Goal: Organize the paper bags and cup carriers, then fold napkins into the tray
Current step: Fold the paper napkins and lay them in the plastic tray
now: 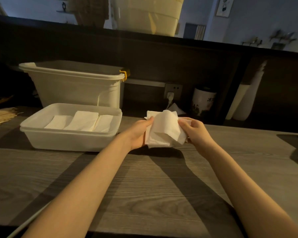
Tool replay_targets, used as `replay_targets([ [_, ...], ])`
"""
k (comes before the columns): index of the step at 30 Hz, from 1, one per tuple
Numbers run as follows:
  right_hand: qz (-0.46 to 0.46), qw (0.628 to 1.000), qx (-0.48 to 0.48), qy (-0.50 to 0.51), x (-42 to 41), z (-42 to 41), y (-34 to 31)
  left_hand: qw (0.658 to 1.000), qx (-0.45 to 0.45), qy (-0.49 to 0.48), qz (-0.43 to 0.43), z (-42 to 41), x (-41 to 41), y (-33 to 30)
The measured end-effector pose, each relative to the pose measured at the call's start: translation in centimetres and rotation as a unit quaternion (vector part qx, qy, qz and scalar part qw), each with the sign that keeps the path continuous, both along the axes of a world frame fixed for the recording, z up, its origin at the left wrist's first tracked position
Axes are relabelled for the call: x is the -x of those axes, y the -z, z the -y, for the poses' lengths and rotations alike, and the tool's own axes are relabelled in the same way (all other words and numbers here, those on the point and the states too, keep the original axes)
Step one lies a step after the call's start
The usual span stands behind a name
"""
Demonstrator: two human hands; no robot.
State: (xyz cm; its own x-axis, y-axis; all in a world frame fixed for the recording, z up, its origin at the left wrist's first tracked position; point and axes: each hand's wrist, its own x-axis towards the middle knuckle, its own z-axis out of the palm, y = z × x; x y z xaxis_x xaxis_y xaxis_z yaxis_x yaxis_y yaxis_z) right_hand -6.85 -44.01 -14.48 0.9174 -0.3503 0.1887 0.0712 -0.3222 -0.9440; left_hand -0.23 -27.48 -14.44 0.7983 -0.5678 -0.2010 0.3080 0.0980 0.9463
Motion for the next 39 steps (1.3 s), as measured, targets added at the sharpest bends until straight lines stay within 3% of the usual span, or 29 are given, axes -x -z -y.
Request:
replay_targets([
  [4, 0.007, 0.998, 0.05, 0.035, -0.1, -0.2, 0.5, 1.0, -0.011, 0.014, 0.01, 0.3, 0.2, 0.0],
  [8, 0.007, 0.997, 0.072, 0.019, 0.2, -0.4, 0.3, 0.989, -0.094, -0.039, 0.107, 0.6, 0.1, 0.4],
  [14, -0.078, 0.993, 0.044, -0.082, 1.1, -0.1, -1.0, 0.949, -0.19, -0.055, 0.244, 0.8, 0.2, 0.1],
  [20, -0.093, 0.988, 0.108, -0.063, 1.0, -0.3, -0.4, 0.936, -0.195, -0.038, 0.29, 1.1, 0.2, 0.2],
  [23, -0.049, 0.99, 0.129, -0.019, 0.6, -0.2, -0.1, 0.958, -0.139, -0.055, 0.246, 1.2, 0.4, 0.2],
  [28, 0.105, 0.984, 0.111, 0.097, 0.8, 0.1, -0.5, 0.989, -0.04, -0.128, 0.058, 1.8, 0.9, 0.1],
  [33, 0.225, 0.9, 0.315, 0.202, 1.1, -1.0, -0.6, 0.991, 0.049, -0.105, -0.063, 2.0, 2.0, -0.5],
  [36, 0.232, 0.844, 0.442, 0.196, 1.0, -1.3, 0.0, 0.987, 0.087, -0.084, -0.102, 2.3, 2.5, -0.9],
  [39, 0.225, 0.816, 0.508, 0.158, 0.9, -1.3, 0.3, 0.983, 0.129, -0.06, -0.113, 2.4, 2.7, -1.1],
])
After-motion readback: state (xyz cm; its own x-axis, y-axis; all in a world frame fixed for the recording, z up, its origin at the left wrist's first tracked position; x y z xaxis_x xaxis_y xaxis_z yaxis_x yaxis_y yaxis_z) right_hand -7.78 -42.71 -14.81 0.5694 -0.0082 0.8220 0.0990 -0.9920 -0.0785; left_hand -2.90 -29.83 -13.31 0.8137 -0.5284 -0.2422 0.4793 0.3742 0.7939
